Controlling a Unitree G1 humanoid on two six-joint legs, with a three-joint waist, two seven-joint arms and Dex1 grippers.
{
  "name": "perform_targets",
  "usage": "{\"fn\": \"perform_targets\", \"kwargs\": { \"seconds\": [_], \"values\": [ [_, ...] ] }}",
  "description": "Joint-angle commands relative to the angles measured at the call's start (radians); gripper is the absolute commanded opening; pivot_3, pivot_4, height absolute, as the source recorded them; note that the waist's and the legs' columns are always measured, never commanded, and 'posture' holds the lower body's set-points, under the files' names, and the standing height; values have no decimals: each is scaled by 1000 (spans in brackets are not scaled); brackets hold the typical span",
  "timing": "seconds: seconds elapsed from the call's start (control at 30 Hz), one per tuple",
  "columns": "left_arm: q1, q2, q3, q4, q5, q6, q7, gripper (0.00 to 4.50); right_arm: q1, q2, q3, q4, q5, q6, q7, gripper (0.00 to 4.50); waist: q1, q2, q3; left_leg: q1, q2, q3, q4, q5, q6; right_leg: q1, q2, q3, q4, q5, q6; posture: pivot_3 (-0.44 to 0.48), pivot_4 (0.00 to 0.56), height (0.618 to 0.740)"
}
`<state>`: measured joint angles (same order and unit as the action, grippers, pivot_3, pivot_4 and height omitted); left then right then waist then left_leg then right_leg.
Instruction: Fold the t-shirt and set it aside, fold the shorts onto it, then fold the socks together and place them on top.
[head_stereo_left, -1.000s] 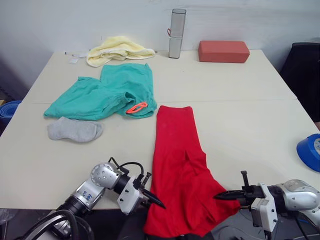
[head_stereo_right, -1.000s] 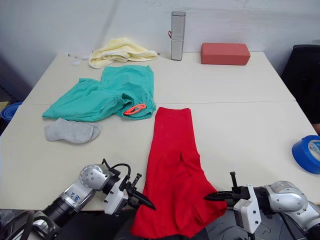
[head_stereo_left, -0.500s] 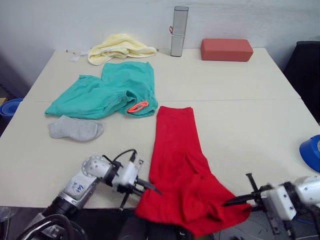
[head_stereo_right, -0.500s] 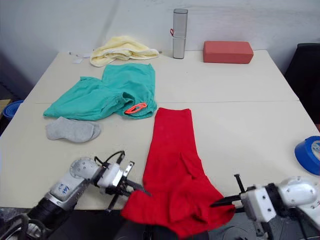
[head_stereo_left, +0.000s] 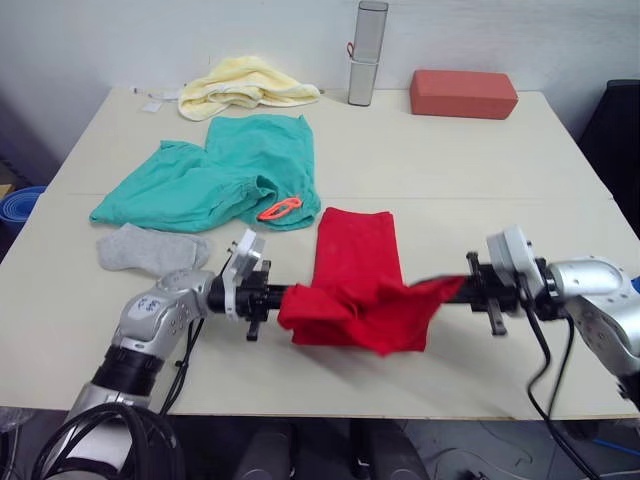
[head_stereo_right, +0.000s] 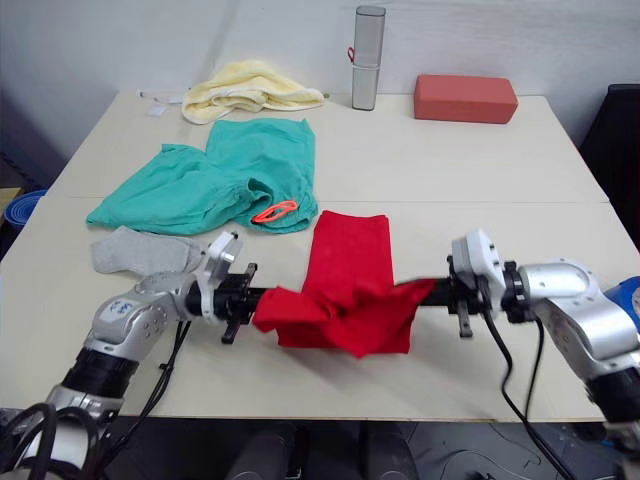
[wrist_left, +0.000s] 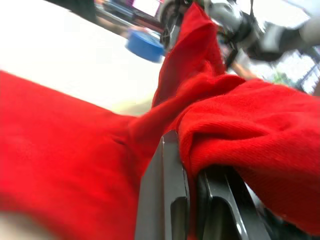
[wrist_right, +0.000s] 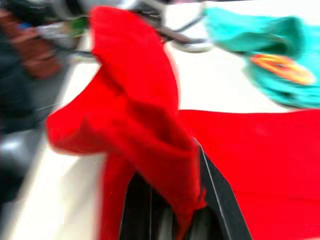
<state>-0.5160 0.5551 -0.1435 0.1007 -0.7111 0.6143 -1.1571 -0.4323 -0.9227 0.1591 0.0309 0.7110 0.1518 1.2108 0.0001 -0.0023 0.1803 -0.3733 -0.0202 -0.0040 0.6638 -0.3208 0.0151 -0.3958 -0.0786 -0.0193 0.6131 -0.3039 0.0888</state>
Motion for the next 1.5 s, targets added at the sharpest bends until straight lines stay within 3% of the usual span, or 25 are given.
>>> {"fn": "perform_targets", "kwargs": {
  "seconds": [0.03, 0.3, 0.73, 0.83, 0.93, 1.03, 1.07, 1.23, 1.3, 1.4, 1.5],
  "values": [
    [-78, -41, 50, 102, 23, 50, 76, 21, -106, 75, -9, 143, -108, 25, -33, 0, 0, 0, 0, 0, 0, 0, 0, 0, 0, 0, 0, 0, 0, 0, 0, 0, 150, 740],
    [-274, -153, 158, 422, 96, 119, 297, 21, -274, 197, -23, 425, -303, 87, -113, 0, 0, -1, 1, -2, -2, 1, 2, 2, -1, -3, 0, 0, 7, 1, 1, 0, 150, 740],
    [-393, -249, 220, 687, 228, 40, 389, 21, -369, 322, -73, 627, -419, 150, -208, 0, -3, -2, 1, -6, -2, 8, 2, 5, -3, -14, 1, 4, 15, 1, 2, 0, 150, 740],
    [-392, -249, 223, 697, 264, 9, 412, 721, -360, 325, -90, 611, -426, 170, -212, 710, -4, -2, 1, -7, -2, 9, 2, 5, -3, -15, 1, 4, 15, 1, 2, 0, 150, 740],
    [-369, -241, 227, 657, 285, -32, 410, 1685, -344, 315, -115, 592, -447, 126, -243, 1742, -4, -2, 1, -9, -2, 9, 2, 5, -4, -18, 1, 5, 15, 1, 2, 0, 150, 740],
    [-307, -201, 208, 550, 338, -209, 354, 2659, -310, 274, -166, 537, -415, 128, -194, 2810, -5, -2, 1, -9, -2, 9, 2, 6, -4, -18, 1, 5, 15, 1, 2, 0, 150, 740],
    [-279, -177, 196, 506, 355, -259, 321, 2699, -294, 261, -193, 516, -396, 116, -176, 3138, -4, -2, 1, -9, -2, 9, 2, 6, -4, -18, 1, 5, 15, 1, 2, 0, 150, 740],
    [-170, -93, 215, 348, 364, -382, 240, 2699, -219, 216, -304, 435, -321, 66, -96, 3138, -2, -2, 1, -12, -2, 8, 3, 6, -4, -19, 1, 4, 15, 1, 2, 0, 150, 740],
    [-127, -55, 206, 295, 368, -431, 174, 2311, -188, 204, -324, 395, -305, 55, -65, 3175, -2, -2, 1, -12, -2, 8, 3, 6, -4, -19, 1, 5, 15, 2, 3, 0, 150, 740],
    [-82, -33, 177, 225, 368, -480, 93, 1479, -125, 201, -299, 297, -310, 33, -21, 2295, -2, -2, 1, -12, -2, 8, 3, 6, -3, -19, 1, 5, 14, 2, 3, 0, 150, 740],
    [-40, -34, 144, 158, 368, -547, 25, 449, -47, 210, -250, 176, -346, -52, 14, 1139, 0, -2, 1, -12, -3, 8, 3, 6, -3, -19, 0, 5, 15, 2, 3, 0, 150, 740]
  ]
}}
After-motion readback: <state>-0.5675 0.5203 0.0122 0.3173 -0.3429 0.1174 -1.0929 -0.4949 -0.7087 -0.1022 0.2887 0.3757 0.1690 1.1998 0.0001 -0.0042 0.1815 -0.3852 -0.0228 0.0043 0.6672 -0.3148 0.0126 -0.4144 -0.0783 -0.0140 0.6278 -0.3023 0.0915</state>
